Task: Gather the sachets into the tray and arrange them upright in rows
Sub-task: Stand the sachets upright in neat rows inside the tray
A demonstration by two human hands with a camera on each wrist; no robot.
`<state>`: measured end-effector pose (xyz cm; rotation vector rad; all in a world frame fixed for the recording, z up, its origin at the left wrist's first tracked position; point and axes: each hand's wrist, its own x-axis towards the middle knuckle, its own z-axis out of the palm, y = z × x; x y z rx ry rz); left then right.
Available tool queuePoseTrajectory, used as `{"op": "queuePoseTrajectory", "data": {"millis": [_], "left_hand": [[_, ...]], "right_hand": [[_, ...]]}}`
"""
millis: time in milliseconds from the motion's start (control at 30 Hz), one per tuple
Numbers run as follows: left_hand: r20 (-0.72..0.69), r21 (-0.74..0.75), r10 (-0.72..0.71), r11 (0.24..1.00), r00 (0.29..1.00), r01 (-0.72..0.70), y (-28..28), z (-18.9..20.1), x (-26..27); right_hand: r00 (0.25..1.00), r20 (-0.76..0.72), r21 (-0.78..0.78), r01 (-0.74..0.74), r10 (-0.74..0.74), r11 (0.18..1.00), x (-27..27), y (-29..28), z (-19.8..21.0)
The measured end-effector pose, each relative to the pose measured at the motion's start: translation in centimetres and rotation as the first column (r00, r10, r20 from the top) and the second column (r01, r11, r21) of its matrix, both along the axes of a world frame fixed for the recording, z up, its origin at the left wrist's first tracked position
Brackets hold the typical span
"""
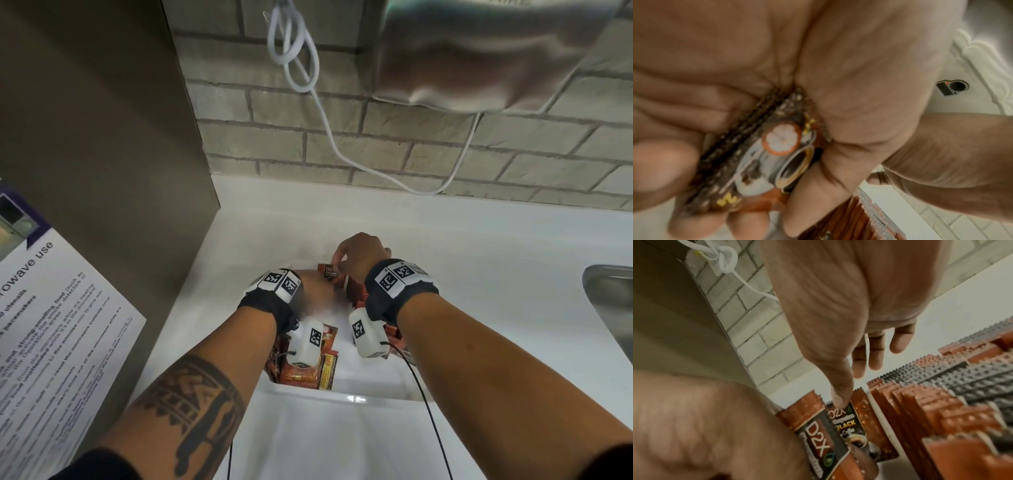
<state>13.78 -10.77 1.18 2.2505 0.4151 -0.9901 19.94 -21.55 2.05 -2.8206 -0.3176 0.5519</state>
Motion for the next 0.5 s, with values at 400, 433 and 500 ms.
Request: {"op": "queuePoseTrajectory", "data": {"millis": [400, 433, 500], "left_hand": [[0.007, -0.096, 0.09, 0.991, 0.996, -0.089, 0.6, -0.8, 0.0], [0.017, -0.124, 0.113, 0.986, 0.993, -0.11, 0.9, -1.1, 0.1], [0.037, -0.204, 0.179, 0.964, 0.983, -0.168, 1.7, -1.3, 0.3]], "right_hand": [[0.999, 0.054, 0.169, 0.0, -0.009, 0.986, 0.6, -1.0, -0.2], [0.998, 0.06, 0.193, 0.0, -0.012, 0.981, 0.6, -1.1, 0.2], [0.997, 0.072, 0.232, -0.031, 0.014, 0.972, 0.7, -1.5, 0.9]]}}
